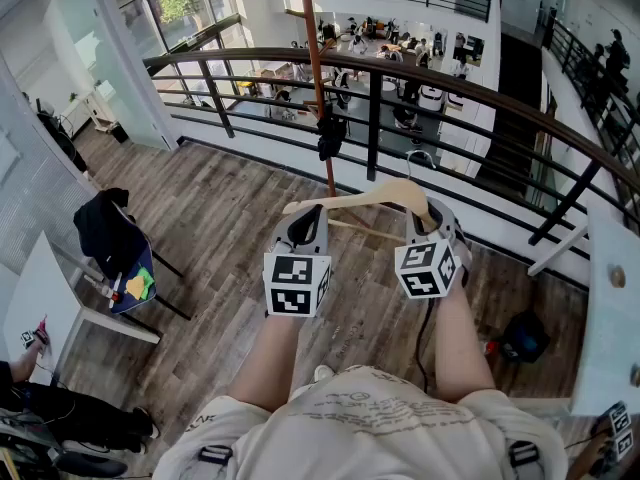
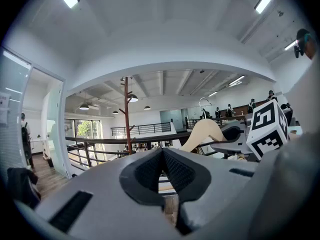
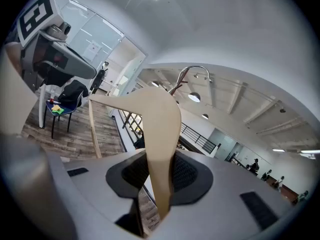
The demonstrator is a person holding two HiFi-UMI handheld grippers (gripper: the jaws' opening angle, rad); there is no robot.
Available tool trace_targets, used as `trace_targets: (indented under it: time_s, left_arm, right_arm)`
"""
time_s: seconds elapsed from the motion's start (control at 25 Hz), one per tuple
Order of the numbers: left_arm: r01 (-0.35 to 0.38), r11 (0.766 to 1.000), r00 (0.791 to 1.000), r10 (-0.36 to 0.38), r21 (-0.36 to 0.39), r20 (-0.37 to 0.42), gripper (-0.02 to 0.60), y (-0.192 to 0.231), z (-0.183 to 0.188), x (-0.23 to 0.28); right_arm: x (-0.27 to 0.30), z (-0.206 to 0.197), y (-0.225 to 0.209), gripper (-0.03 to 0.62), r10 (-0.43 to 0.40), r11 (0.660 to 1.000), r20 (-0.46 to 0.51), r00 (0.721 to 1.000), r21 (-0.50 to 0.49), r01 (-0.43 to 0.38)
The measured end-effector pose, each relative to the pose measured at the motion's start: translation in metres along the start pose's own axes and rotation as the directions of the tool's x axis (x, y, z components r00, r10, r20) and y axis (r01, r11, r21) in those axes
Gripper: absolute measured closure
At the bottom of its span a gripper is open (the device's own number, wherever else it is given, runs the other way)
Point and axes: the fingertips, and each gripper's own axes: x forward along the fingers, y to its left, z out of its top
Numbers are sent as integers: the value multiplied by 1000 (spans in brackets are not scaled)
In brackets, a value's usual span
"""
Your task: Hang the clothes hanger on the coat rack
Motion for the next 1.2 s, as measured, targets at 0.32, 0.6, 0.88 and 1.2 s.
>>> trace_targets:
  time_s: [0.32,0.6,0.88,1.2]
  left_arm:
    - [-1,1000,1000,1,1,0,578,5,-3,1]
    - [1,1000,1000,-1,5,10,578,23,-3,-1]
    - [10,1000,1000,-10,6,11,578,59,-12,-2]
    - [44,999,999,-44,-1,7,578,87,-26,-6]
  right_arm:
    - [6,2,5,488,-10,1000,13,1000,4,10]
    - [16,15,16,488,-28,999,14,1000,-33,29]
    - [29,30,46,488,-37,999,15,999,-33,38]
    - [35,42,70,488,-63,998,8,998,-11,63]
